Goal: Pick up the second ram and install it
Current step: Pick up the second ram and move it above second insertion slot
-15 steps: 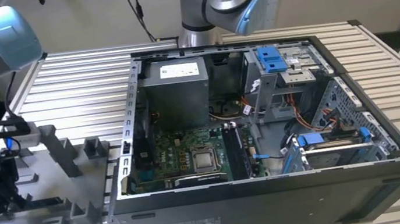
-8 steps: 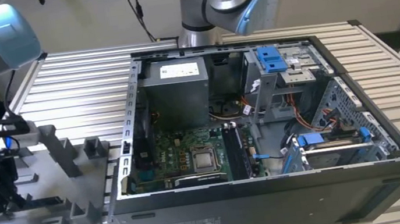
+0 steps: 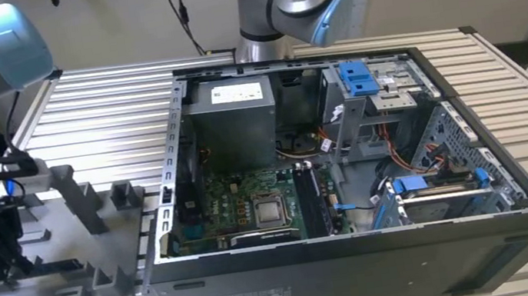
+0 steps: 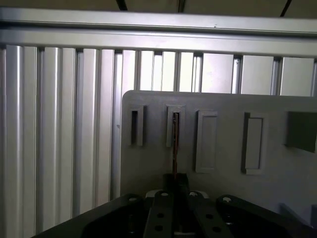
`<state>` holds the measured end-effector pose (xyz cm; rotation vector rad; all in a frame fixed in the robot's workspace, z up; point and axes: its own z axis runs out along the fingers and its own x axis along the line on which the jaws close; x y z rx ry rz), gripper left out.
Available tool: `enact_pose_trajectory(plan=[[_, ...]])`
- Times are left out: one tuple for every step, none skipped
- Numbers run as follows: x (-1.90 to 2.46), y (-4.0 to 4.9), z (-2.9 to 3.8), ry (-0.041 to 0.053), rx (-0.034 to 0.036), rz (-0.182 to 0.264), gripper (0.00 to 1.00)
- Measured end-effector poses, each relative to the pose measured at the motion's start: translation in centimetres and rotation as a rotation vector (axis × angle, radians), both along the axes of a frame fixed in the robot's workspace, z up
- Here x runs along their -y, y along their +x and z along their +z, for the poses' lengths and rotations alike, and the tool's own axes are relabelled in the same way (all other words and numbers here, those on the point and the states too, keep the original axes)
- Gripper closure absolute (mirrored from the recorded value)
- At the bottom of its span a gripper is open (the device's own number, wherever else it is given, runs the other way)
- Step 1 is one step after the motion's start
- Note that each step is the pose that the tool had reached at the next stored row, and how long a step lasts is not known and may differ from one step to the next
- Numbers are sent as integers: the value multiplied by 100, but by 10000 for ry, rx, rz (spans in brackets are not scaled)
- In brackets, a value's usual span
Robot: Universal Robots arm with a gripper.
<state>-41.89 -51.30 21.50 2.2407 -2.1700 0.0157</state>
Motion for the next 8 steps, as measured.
enact_pose_trajectory(plan=[[0, 0, 5, 0, 0, 0, 86], [0, 0, 6, 0, 0, 0, 86], [0, 0, 8, 1, 1, 0, 86], [0, 0, 10, 0, 0, 0, 86], [0, 0, 12, 0, 0, 0, 86], [0, 0, 13, 0, 1, 0, 86], [0, 0, 15, 1, 1, 0, 86], [0, -1, 17, 0, 0, 0, 86]])
